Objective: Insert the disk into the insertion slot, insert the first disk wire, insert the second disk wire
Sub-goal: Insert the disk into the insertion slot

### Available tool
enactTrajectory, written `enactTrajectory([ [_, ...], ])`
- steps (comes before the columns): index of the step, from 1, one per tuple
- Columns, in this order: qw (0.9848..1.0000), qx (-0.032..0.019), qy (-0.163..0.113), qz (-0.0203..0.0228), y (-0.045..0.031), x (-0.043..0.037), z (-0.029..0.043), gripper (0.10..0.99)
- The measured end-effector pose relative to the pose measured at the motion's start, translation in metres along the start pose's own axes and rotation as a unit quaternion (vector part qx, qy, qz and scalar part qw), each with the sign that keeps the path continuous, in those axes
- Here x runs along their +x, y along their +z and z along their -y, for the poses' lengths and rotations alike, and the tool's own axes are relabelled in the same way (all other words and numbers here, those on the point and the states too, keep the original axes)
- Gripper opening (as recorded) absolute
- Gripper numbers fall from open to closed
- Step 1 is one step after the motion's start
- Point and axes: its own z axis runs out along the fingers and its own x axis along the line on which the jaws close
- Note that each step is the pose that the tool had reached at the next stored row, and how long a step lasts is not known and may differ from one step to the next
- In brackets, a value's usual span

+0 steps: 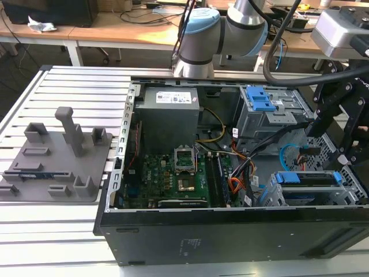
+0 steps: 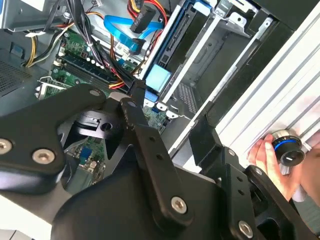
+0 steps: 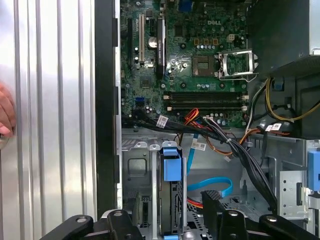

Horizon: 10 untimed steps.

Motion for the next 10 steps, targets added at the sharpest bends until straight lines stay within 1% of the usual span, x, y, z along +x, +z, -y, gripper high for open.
enactTrajectory([
  [10, 1.0, 0.0, 0.0, 0.0, 0.0, 0.0, 0.0, 0.624],
])
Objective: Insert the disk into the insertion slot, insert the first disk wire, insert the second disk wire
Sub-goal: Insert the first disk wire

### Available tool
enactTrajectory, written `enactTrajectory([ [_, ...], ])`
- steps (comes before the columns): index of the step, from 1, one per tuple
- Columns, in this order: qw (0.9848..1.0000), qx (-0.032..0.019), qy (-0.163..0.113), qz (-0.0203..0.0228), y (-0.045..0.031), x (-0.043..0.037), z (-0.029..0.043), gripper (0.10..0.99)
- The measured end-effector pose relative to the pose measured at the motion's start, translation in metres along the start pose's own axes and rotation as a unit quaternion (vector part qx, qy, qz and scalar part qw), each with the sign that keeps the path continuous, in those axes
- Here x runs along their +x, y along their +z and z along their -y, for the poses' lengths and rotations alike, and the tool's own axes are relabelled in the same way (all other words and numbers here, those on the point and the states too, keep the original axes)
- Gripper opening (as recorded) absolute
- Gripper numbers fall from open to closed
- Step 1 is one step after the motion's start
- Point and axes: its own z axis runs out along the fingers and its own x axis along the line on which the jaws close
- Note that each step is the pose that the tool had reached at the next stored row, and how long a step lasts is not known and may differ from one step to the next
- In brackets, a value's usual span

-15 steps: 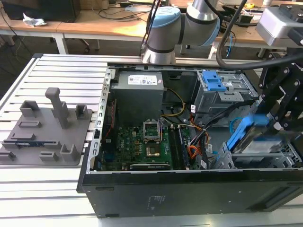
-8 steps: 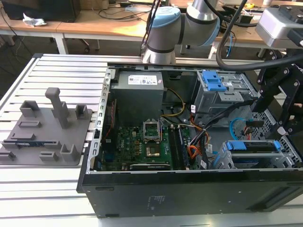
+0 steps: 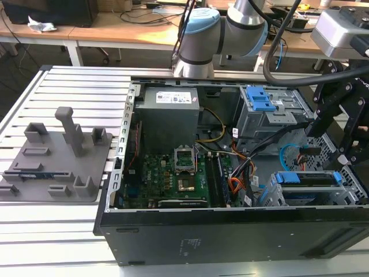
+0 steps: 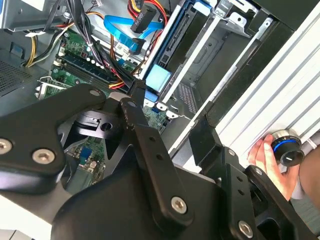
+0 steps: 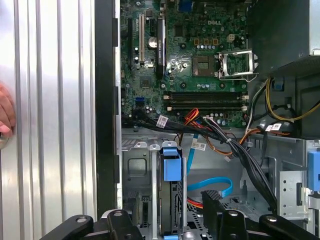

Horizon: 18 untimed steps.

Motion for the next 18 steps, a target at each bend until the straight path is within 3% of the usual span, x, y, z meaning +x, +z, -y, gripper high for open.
enactTrajectory([
  [8, 1.0, 0.0, 0.0, 0.0, 0.0, 0.0, 0.0, 0.624],
  [9, 1.0, 0.0016, -0.001, 0.0001, 0.0001, 0.0, -0.0002, 0.624],
  [11, 0.9999, 0.0113, 0.0, 0.0002, 0.0002, 0.0, -0.0004, 0.624],
  [13, 0.9998, 0.017, 0.009, 0.0002, 0.0006, 0.0, -0.0003, 0.624],
  [15, 0.9995, 0.0178, 0.027, -0.0001, 0.001, 0.0001, -0.0004, 0.624],
  [18, 0.9994, 0.018, 0.03, -0.0005, 0.0018, 0.0004, -0.0013, 0.624],
])
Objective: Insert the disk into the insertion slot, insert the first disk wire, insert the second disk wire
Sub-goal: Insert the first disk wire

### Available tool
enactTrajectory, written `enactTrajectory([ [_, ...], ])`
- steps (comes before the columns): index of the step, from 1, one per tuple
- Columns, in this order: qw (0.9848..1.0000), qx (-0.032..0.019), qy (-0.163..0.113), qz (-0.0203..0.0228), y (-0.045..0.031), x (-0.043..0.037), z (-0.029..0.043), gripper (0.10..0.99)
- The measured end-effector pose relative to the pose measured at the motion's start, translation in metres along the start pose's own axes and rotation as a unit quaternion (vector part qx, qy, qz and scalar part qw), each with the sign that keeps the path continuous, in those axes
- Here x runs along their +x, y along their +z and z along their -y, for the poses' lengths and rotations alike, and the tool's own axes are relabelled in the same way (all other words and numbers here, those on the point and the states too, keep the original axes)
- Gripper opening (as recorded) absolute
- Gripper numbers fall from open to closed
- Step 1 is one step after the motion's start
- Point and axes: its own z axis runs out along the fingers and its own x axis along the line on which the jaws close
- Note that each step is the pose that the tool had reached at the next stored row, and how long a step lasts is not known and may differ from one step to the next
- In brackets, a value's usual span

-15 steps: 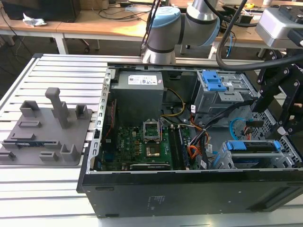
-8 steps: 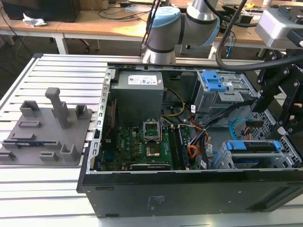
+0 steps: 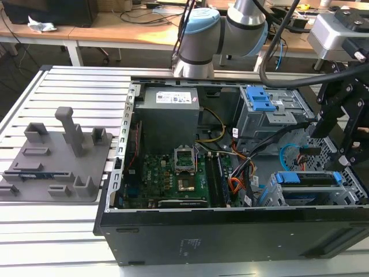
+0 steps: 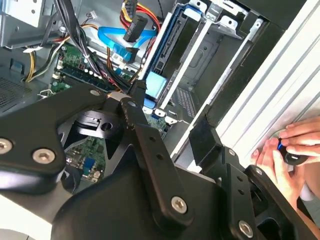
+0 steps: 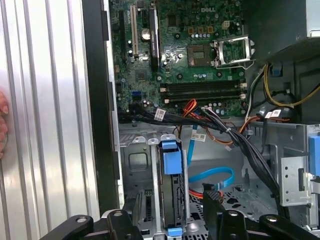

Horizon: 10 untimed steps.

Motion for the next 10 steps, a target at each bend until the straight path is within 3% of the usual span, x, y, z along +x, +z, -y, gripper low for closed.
enactTrajectory([
  [3, 1.0, 0.0001, 0.0, -0.0009, 0.0011, -0.0079, -0.0005, 0.624],
  [7, 1.0, 0.0005, 0.0, -0.0025, 0.0019, -0.0293, -0.0014, 0.624],
  [8, 0.9999, 0.0012, 0.0, -0.011, 0.0024, -0.035, -0.0007, 0.624],
  [10, 0.9996, 0.0027, -0.001, -0.0293, 0.0025, -0.0366, 0.0004, 0.624],
])
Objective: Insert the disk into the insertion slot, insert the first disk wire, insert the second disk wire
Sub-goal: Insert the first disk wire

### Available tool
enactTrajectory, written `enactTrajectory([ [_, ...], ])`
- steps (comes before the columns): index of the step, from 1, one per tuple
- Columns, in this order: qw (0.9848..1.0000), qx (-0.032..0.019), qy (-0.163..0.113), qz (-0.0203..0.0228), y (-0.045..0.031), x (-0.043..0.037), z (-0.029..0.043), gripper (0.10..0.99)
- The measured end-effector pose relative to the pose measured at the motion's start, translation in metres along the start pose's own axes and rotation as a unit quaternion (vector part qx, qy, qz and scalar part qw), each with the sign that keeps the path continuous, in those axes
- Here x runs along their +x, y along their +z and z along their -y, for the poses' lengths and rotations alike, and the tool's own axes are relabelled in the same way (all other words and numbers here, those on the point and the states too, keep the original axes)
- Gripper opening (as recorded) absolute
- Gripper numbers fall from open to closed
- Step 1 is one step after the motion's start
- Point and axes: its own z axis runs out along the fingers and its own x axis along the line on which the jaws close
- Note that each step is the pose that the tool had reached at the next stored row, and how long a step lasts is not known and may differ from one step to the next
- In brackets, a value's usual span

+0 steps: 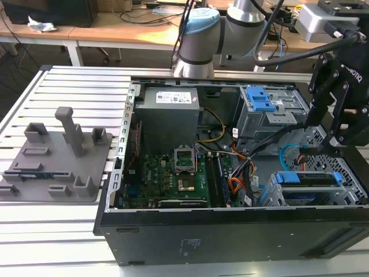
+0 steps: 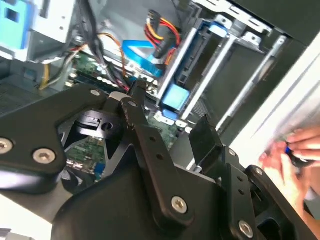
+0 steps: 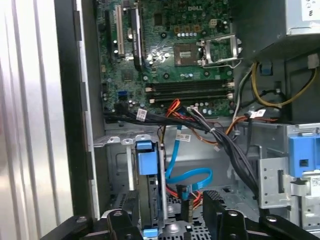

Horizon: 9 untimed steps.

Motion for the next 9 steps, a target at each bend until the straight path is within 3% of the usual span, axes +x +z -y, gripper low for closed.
enactTrajectory([
  [1, 1.0, 0.0009, 0.0, -0.0099, -0.0001, -0.0003, 0.0006, 0.624],
  [2, 0.9999, 0.0017, 0.0, -0.0171, 0.0, -0.0004, 0.0009, 0.624],
  [3, 0.9994, 0.0039, 0.0, -0.0344, 0.0, -0.0004, 0.0013, 0.624],
  [6, 0.9981, 0.0076, 0.003, -0.0609, 0.0001, -0.0005, 0.0017, 0.624],
  [7, 0.9977, 0.0086, 0.01, -0.0672, 0.0006, -0.0005, 0.0017, 0.624],
  [9, 0.9973, 0.0072, 0.026, -0.0679, 0.0017, -0.0005, 0.0016, 0.624],
])
